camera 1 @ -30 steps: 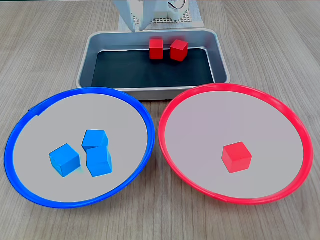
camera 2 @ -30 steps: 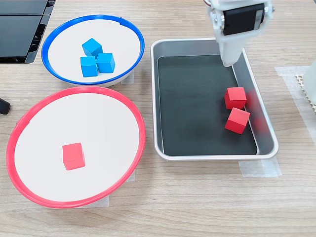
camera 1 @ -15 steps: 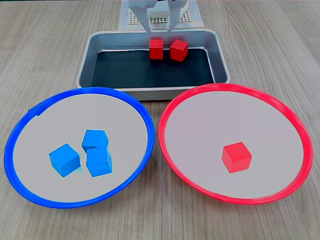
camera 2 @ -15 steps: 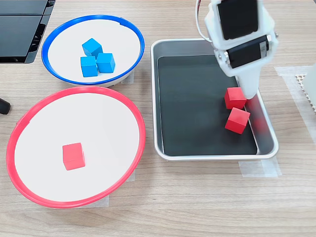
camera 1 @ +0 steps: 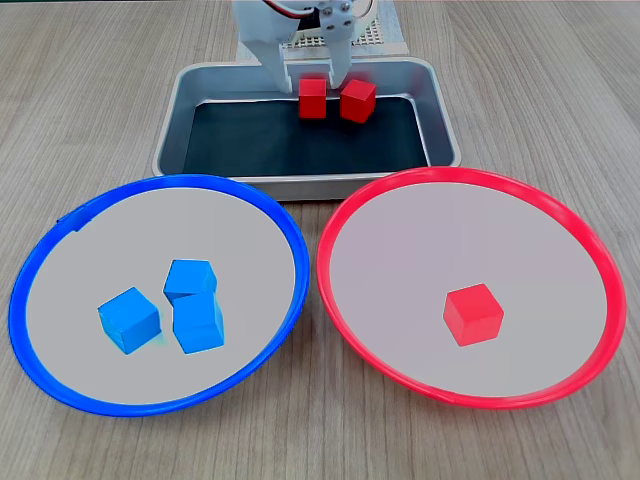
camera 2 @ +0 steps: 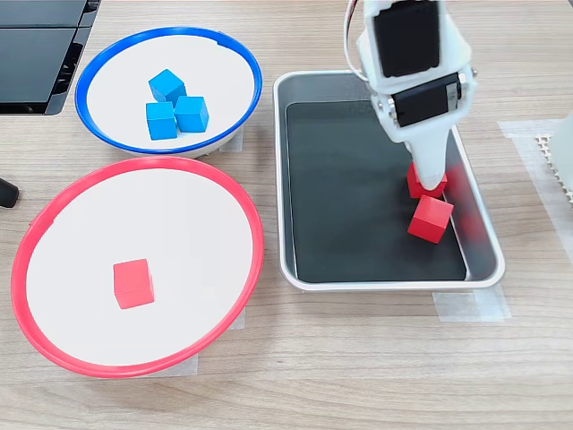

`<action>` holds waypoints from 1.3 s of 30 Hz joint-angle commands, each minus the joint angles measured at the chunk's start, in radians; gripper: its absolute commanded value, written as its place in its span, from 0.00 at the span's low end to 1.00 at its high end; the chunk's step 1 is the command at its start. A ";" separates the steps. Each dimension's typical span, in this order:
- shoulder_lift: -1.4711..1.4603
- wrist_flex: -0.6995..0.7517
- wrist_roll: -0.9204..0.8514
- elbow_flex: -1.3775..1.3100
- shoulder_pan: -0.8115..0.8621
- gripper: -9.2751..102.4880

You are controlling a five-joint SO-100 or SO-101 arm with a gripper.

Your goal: Move six blocks tray to matching dishes

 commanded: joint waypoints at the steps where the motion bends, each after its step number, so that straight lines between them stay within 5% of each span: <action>1: 0.005 -0.011 -0.012 0.003 0.017 0.23; 13: 0.017 -0.101 -0.034 0.098 0.023 0.21; 17: 0.009 -0.132 -0.043 0.106 0.023 0.09; 23: 0.026 -0.175 0.138 -0.066 0.021 0.08; 34: -0.015 -0.844 0.663 -0.285 -0.081 0.08; 39: -0.084 -0.923 0.776 -0.267 -0.195 0.08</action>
